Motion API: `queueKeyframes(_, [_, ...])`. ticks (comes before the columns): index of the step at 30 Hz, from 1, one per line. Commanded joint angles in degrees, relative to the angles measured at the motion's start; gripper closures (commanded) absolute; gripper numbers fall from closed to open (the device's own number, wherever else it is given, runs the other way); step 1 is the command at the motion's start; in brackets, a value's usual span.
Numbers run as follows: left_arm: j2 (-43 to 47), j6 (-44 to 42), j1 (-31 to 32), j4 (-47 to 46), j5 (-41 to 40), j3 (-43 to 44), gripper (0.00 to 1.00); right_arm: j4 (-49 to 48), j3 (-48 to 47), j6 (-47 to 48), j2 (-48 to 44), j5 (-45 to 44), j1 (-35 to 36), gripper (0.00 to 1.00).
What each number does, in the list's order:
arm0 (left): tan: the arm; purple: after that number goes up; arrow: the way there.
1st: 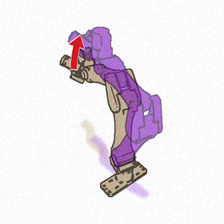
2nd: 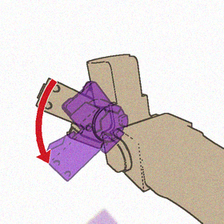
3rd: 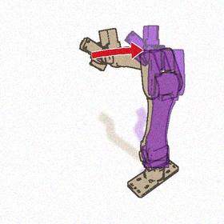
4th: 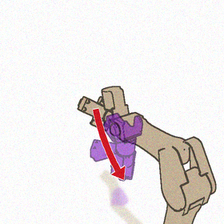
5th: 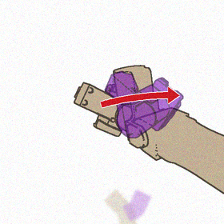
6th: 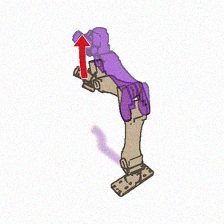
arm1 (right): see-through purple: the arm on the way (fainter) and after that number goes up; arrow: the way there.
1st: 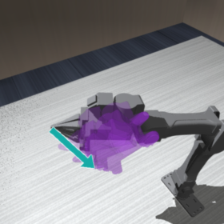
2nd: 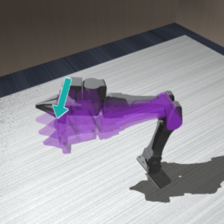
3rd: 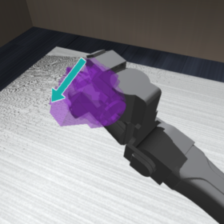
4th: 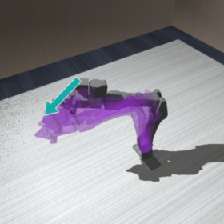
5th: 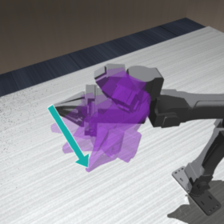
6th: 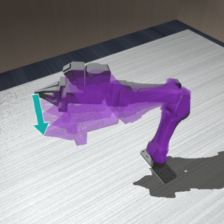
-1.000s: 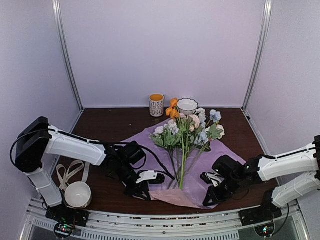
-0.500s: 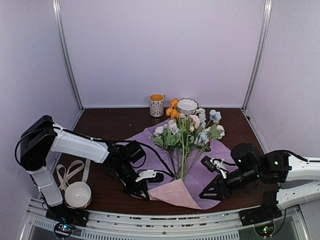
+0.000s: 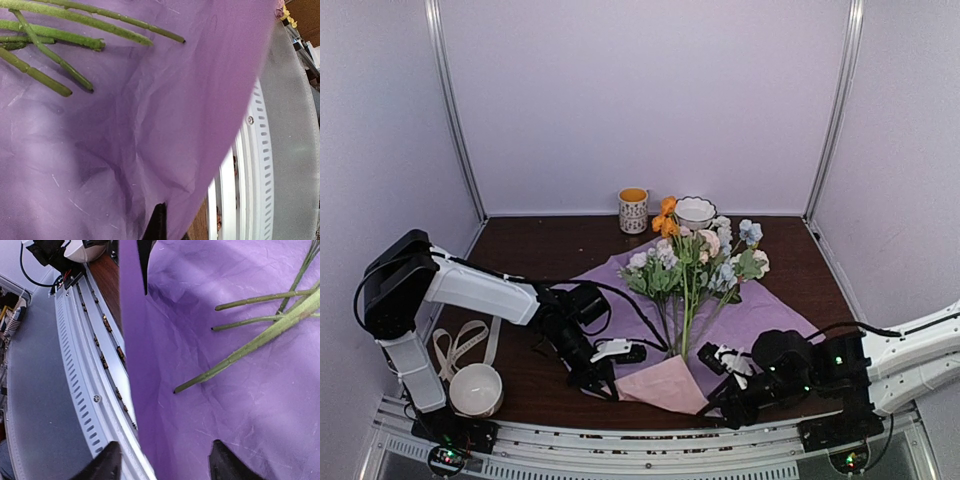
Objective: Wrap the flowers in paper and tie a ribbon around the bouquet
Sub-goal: Fold the bottom corner of the flattened wrapping paper.
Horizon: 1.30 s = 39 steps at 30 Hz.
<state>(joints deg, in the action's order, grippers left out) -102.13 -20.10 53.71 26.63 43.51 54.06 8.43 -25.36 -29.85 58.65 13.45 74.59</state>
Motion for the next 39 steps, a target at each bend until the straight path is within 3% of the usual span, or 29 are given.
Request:
queueKeyframes(1, [-0.1, -0.3, -0.5, -0.6, 1.0, 0.3, 1.00, -4.6, -0.3, -0.1, 3.6, -1.4, 1.0, 0.58])
queueKeyframes(4, [0.0, -0.7, -0.5, -0.2, 0.8, 0.2, 1.00, -0.9, -1.9, -0.9, 3.1, -3.6, 0.2, 0.98])
queueKeyframes(5, [0.0, -0.8, -0.6, 0.1, 0.7, 0.3, 1.00, -0.8, -1.7, -1.6, 2.5, -3.7, -0.6, 1.00])
queueKeyframes(11, [-0.3, -1.4, -0.8, 1.3, 0.4, 0.6, 1.00, -0.6, 0.2, -5.2, 2.8, 1.7, -9.6, 1.00])
queueKeyframes(19, [-0.3, -2.0, -0.9, 2.4, 0.3, 0.8, 1.00, 5.9, -4.3, -1.7, 10.3, 9.7, -18.3, 1.00])
queueKeyframes(23, [-0.3, -2.0, -0.9, 2.8, 0.3, 1.0, 1.00, 9.7, -6.5, 0.2, 17.1, 13.9, -18.9, 1.00])
queueKeyframes(29, [-0.7, -0.6, -0.9, 5.2, 0.9, 2.7, 1.00, 8.9, -7.4, -0.3, 20.1, 14.5, -19.5, 1.00])
queueKeyframes(30, [-0.7, -0.3, -0.9, 5.3, 1.2, 2.8, 0.99, 9.0, -7.6, -0.2, 21.0, 14.4, -19.8, 1.00])
queueKeyframes(34, [-0.3, 1.4, -0.9, 6.7, 0.5, 3.8, 0.63, 9.3, -9.0, -0.1, 23.0, 14.7, -19.9, 0.99])
queueKeyframes(37, [2.3, 3.2, -0.9, 5.1, 1.6, 4.0, 0.50, 9.4, -9.6, -0.4, 22.7, 14.4, -19.9, 0.99])
queueKeyframes(39, [3.7, 6.4, -0.9, 1.6, 2.1, 3.5, 0.48, 9.7, -10.0, -0.5, 22.2, 13.9, -19.9, 0.99])
